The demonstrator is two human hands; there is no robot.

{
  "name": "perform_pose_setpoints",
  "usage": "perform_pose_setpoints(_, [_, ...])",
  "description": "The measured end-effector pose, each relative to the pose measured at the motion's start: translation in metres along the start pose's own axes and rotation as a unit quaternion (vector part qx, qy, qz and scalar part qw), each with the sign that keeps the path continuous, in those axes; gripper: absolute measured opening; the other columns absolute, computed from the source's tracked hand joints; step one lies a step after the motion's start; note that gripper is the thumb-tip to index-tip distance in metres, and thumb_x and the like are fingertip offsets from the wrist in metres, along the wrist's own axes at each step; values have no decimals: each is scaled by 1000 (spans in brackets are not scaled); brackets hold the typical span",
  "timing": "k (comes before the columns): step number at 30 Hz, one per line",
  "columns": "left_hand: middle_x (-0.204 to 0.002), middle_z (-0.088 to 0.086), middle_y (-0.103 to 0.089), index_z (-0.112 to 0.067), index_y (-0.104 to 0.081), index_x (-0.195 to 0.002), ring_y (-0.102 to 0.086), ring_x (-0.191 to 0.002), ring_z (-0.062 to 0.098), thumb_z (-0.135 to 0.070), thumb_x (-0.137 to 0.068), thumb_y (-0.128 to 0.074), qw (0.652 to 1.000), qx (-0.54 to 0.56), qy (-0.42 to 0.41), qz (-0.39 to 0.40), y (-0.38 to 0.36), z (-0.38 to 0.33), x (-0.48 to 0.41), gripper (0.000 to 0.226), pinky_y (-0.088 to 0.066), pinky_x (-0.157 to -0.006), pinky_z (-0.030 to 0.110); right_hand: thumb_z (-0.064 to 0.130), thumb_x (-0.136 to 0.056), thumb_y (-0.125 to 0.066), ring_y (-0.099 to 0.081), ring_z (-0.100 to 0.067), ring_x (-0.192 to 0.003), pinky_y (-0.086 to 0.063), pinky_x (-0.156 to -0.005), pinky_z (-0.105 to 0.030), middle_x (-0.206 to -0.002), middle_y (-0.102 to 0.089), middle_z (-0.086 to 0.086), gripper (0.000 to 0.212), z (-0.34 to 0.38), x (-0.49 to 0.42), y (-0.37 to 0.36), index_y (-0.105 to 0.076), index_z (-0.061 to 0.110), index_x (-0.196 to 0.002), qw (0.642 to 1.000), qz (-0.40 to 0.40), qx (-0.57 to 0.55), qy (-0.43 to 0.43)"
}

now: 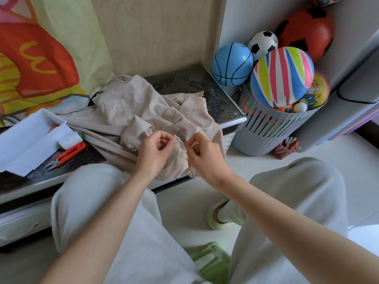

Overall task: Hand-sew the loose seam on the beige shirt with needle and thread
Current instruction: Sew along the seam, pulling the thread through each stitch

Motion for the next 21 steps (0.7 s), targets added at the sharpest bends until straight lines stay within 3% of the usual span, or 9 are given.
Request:
perform_pose_setpoints(5, [-69,6,-59,-16,-58,-76,-52,-62,11,-3,-86,-64,997,-60,-46,-11,0,0,1,17,-45,-63,18,12,-89,-44,-59,-31,-74,-48,-71,-41,-67,-65,-7,8,4,-2,0,-51,16,-90,1000,0,19,3])
perform_pose_setpoints(7, [-68,10,-58,-12,-58,-78,-50,-62,10,-1,-85,-64,993,-82,-80,-6,-2,-5,5,15,-44,-60,16,11,-88,-44,-60,-35,-78,-48,-73,-43,-73,-67,-10,11,6,-3,0,-54,12,-93,1000,1,22,4])
perform_pose_setpoints(11, [-65,-3,-54,-14,-58,-78,-48,-61,4,3,-83,-65,987,-96,-126,3,-5,-12,10,18,-41,-59,7,9,-89,-44,-61,-37,-81,-48,-75,-44,-79,-69,-14,12,6,-6,-2,-55,9,-95,1000,-1,22,3])
perform_pose_setpoints(21, [-71,9,-64,-11,-65,-81,-52,-64,5,-4,-83,-68,995,-72,-69,-29,-2,-13,9,8,-42,-60,6,13,-92,-43,-60,-27,-73,-49,-68,-43,-74,-69,-7,7,-3,-6,-7,-47,16,-88,1000,-5,5,-5])
Point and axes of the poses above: each hand's wrist, its own x-axis away from the middle knuckle, its own y-axis out of the back of the hand, z = x × y, the point moved 5 cm from there along -x, towards the middle knuckle
